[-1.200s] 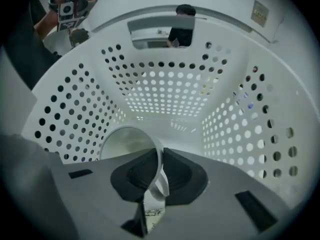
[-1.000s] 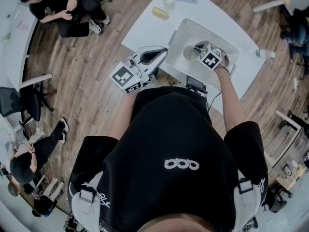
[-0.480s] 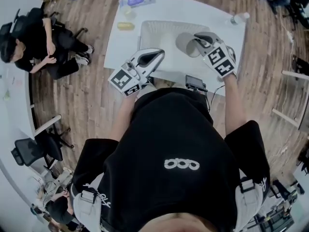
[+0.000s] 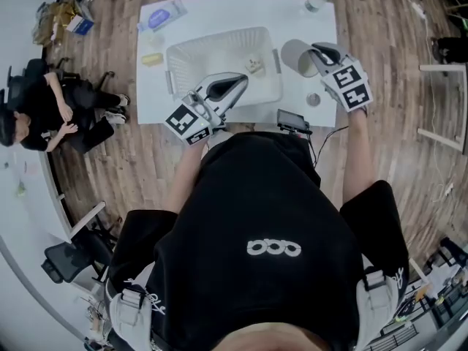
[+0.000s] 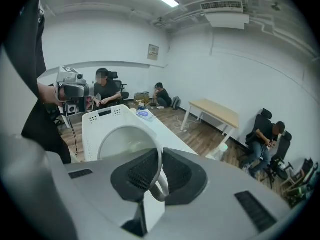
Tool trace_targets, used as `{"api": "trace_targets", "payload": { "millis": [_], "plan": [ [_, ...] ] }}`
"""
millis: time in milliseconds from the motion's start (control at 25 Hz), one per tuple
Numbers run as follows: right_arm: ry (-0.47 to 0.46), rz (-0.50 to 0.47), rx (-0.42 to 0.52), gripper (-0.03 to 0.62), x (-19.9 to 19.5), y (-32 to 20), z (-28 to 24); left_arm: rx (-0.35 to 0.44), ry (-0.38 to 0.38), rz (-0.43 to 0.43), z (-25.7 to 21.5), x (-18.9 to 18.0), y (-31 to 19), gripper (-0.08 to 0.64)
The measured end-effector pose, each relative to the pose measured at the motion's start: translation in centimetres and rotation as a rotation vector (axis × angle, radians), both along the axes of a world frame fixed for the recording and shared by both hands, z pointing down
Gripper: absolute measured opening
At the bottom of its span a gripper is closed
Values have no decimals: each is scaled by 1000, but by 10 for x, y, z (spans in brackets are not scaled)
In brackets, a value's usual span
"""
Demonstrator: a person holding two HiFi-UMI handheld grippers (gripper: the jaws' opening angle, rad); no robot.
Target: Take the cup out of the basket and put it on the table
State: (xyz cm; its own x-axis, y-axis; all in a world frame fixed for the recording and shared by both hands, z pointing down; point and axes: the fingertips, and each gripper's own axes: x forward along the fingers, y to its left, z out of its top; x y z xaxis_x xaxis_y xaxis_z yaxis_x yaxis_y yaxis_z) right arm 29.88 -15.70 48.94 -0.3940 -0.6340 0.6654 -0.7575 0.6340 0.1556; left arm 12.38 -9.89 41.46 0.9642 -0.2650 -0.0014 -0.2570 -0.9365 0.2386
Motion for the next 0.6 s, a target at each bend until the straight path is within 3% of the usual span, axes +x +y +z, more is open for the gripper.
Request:
{"api": "trace_targets", "payload": {
  "millis": [240,400,600],
  "plan": [
    [58,34,-166,40,64,8,78,-18,-27,-1,10,35,5,9],
    [52,24,-298,40,79,9,143,-29,-47,-32,16,45,7,9],
    [118,22,-519,40,93,19,219,-44,-60,-90,22,50,8,8]
  ]
}}
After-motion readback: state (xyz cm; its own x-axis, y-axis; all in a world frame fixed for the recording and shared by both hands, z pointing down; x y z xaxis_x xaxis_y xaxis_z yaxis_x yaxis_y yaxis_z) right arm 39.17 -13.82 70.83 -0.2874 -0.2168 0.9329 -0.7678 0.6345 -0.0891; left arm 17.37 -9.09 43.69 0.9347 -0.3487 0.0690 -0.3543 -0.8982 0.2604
